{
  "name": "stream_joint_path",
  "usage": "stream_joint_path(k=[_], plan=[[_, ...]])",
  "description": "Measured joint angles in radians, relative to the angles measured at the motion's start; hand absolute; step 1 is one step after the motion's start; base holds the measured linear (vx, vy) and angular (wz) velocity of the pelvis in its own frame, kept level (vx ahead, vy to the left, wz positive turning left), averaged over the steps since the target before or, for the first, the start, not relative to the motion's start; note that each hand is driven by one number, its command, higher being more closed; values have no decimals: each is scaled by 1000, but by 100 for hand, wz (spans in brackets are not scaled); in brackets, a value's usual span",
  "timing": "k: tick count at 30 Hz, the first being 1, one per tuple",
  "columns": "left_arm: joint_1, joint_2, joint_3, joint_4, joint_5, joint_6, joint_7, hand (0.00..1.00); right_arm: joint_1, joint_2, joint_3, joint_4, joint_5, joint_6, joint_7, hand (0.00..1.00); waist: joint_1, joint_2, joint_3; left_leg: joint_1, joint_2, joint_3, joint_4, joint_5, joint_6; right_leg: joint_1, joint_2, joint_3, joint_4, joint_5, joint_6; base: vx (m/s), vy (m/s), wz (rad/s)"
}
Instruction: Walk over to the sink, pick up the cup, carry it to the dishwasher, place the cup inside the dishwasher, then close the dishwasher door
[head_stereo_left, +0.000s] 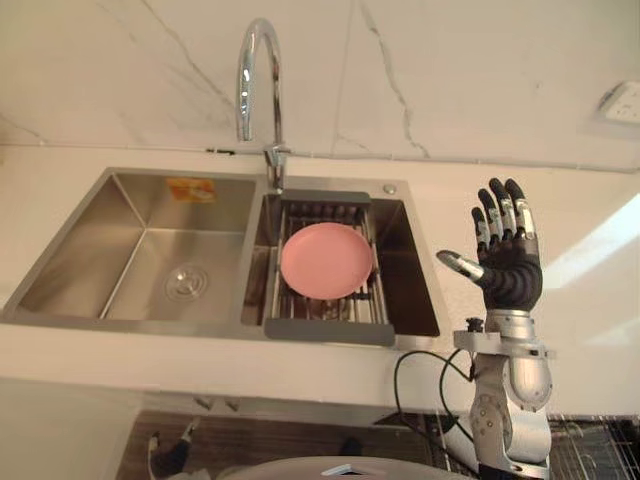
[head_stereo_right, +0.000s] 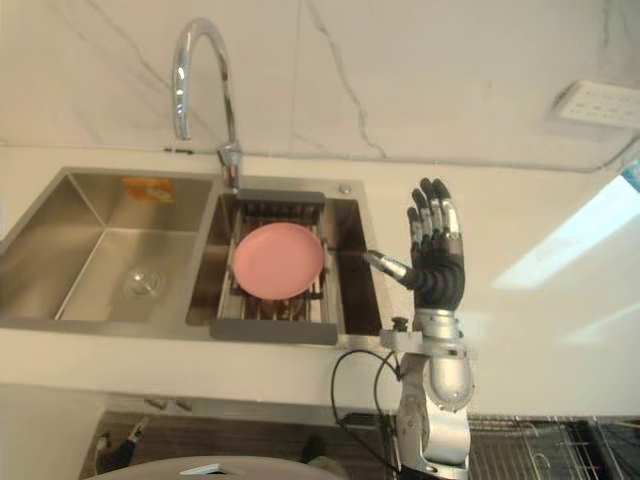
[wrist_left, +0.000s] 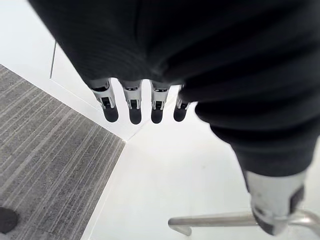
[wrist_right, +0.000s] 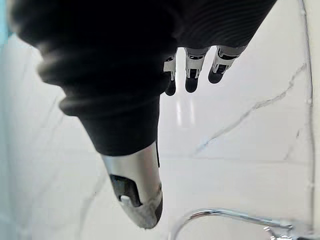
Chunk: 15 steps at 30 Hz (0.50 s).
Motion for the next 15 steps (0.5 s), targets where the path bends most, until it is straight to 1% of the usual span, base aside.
stream_joint_path(k=[2, 4, 5, 6, 8, 9, 10, 12, 15], plan=[[-2, 11, 0, 5, 0, 0, 1, 0, -1, -22, 0, 0, -82, 0, -3, 0, -5, -5, 1, -1, -3, 15, -20, -1, 1, -13, 1, 7, 0, 3, 6, -135, 37, -15], [-6, 53, -33, 43, 3, 0, 0, 0, -6, -76, 4, 0, -222, -1, 3, 0, -16, -19, 0, -2, -7, 18, -35, -10, 3, -30, -2, 22, 0, 14, -8, -117, 23, -15], [-8, 64, -44, 53, 6, 1, 0, 0, -15, -95, 4, 0, -264, -1, 4, 0, -21, -23, 2, -5, -9, 18, -37, -14, 1, -33, -3, 25, 0, 19, -10, -89, 22, -15], [-10, 79, -55, 69, 17, 3, 0, 0, -29, -126, 3, 0, -325, -1, 6, 0, -27, -31, 2, -11, -12, 18, -34, -17, 4, -39, -6, 29, 0, 26, -13, -111, 20, -10], [-14, 109, -67, 101, 22, 16, 0, 0, -61, -224, -6, 1, -468, -3, 27, 0, -39, -47, -3, -18, -17, 20, -30, -16, 12, -47, -11, 36, 0, 36, -17, -108, 23, -8], [-14, 113, -68, 107, 22, 20, 0, 0, -70, -249, -7, 1, -493, -4, 29, 0, -40, -47, -3, -18, -18, 21, -30, -16, 12, -48, -11, 37, 0, 37, -16, -40, 17, -4], [-13, 118, -69, 115, 22, 27, -1, 0, -92, -293, -8, 3, -539, -11, 34, 0, -42, -49, -4, -18, -19, 21, -28, -15, 11, -48, -11, 40, 0, 39, -17, -27, 17, -4], [-12, 119, -70, 115, 22, 39, -2, 0, -124, -341, -8, 6, -594, -13, 41, 0, -42, -48, -4, -20, -19, 20, -28, -13, 8, -50, -11, 42, 0, 42, -18, -9, 15, 0], [-12, 122, -70, 117, 22, 44, -10, 0, -181, -383, 2, 45, -634, -13, 88, 0, -43, -44, -9, -43, -20, 19, -21, -8, 2, -70, -12, 43, 0, 52, -17, 1, 34, 1]])
